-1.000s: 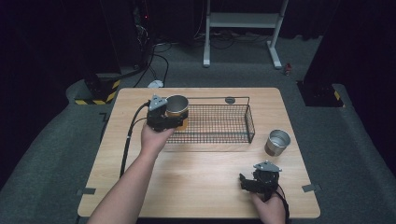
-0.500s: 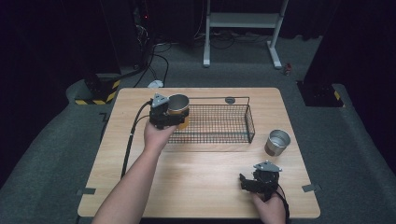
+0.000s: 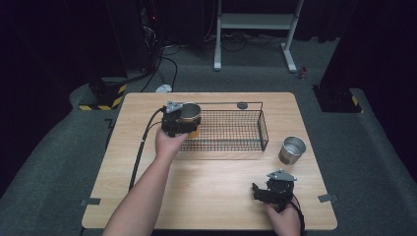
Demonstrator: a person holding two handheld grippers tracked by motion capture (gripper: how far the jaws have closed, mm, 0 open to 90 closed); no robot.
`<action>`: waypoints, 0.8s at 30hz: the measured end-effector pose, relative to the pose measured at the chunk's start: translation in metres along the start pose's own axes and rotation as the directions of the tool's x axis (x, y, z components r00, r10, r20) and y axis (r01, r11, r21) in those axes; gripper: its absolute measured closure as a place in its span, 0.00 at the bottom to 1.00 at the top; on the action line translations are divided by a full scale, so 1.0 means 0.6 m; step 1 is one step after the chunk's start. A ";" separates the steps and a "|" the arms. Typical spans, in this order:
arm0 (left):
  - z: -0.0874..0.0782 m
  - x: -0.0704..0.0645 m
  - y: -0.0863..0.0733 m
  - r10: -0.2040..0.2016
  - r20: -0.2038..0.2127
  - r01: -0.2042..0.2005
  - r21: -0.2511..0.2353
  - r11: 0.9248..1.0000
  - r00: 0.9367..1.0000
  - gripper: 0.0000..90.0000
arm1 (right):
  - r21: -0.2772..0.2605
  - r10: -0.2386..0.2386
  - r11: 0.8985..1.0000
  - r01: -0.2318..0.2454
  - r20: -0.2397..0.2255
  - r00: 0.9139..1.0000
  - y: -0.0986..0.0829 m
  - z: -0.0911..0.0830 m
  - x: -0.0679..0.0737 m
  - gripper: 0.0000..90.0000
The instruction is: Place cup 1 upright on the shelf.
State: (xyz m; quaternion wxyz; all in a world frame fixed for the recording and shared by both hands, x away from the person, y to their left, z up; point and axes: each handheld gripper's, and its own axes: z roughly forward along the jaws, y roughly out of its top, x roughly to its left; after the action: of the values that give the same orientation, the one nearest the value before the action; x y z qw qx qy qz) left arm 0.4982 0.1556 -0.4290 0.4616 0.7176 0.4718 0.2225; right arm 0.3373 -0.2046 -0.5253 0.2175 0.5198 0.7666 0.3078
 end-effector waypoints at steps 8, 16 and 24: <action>0.021 0.005 -0.011 -0.010 -0.030 0.012 0.055 0.998 1.000 0.17 | 0.000 -0.001 1.000 0.001 -0.001 1.000 0.000 0.000 0.000 0.09; 0.031 0.005 -0.018 -0.003 -0.054 0.008 0.093 0.996 0.999 0.17 | 0.000 -0.002 1.000 0.002 -0.002 1.000 0.000 0.000 0.000 0.09; 0.044 0.000 -0.024 -0.011 -0.056 0.017 0.117 0.993 0.998 0.17 | -0.001 -0.001 1.000 0.001 -0.003 1.000 0.000 0.000 0.000 0.09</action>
State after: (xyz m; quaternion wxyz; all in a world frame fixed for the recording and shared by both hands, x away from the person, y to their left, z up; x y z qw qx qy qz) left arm 0.5114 0.1455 -0.4544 0.4070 0.7337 0.5015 0.2109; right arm 0.3369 -0.2046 -0.5253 0.2165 0.5187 0.7673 0.3087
